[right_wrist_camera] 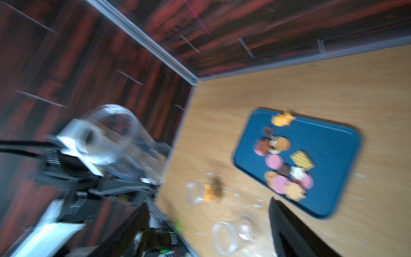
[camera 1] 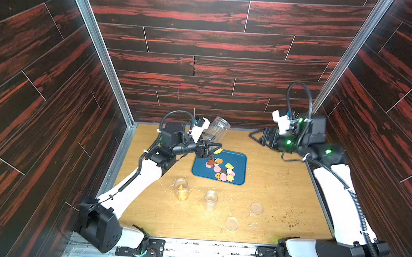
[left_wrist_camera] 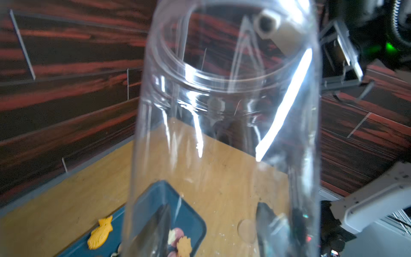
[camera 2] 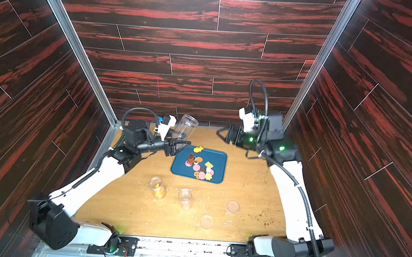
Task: Pour the cookies out of the jar
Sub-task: Pour the cookies in the jar onto the tray, then place the jar at the center of the board.
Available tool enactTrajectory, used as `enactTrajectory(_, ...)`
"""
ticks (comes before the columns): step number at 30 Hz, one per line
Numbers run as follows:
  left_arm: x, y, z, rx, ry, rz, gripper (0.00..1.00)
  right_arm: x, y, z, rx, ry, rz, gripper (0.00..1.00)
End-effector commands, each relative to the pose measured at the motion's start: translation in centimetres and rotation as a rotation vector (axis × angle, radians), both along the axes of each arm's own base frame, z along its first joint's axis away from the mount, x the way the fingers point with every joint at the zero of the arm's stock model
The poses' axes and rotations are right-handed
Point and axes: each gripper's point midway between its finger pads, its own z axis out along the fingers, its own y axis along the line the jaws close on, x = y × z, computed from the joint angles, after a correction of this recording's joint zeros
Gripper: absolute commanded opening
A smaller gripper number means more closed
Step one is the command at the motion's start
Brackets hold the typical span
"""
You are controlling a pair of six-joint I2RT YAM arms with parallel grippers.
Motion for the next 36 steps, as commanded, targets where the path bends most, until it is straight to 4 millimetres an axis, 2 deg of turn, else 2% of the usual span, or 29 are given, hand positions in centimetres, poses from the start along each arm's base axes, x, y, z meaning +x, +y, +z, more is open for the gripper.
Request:
enactTrajectory(1, -3.5, 0.0, 1.6, 0.017, -0.071, -0.095, 0.36, -3.0, 1.7, 0.5, 0.051, 0.149, 0.125, 0.96)
enactTrajectory(6, -6.2, -0.5, 1.3, 0.07, -0.089, -0.16, 0.36, -6.1, 4.8, 2.7, 0.03, 0.173, 0.25, 0.99)
enactTrajectory(10, -7.3, -0.5, 0.6, 0.123, -0.095, -0.176, 0.36, -7.2, 6.1, 2.8, -0.034, 0.193, 0.276, 0.99)
enactTrajectory(18, -8.3, -0.5, 0.9, 0.142, -0.112, -0.186, 0.36, -7.7, 8.1, 2.1, -0.053, 0.214, 0.303, 0.99)
enactTrajectory(23, -8.6, -0.4, 0.8, 0.155, -0.122, -0.188, 0.36, -7.4, 8.3, 0.8, -0.091, 0.247, 0.294, 0.99)
enactTrajectory(32, -8.9, -0.3, 0.5, 0.181, -0.133, -0.191, 0.36, -6.9, 9.6, 0.4, -0.075, 0.271, 0.321, 0.98)
enactTrajectory(36, -9.0, -0.4, 0.4, 0.189, -0.138, -0.194, 0.36, -7.3, 10.2, 0.2, -0.069, 0.286, 0.352, 0.91)
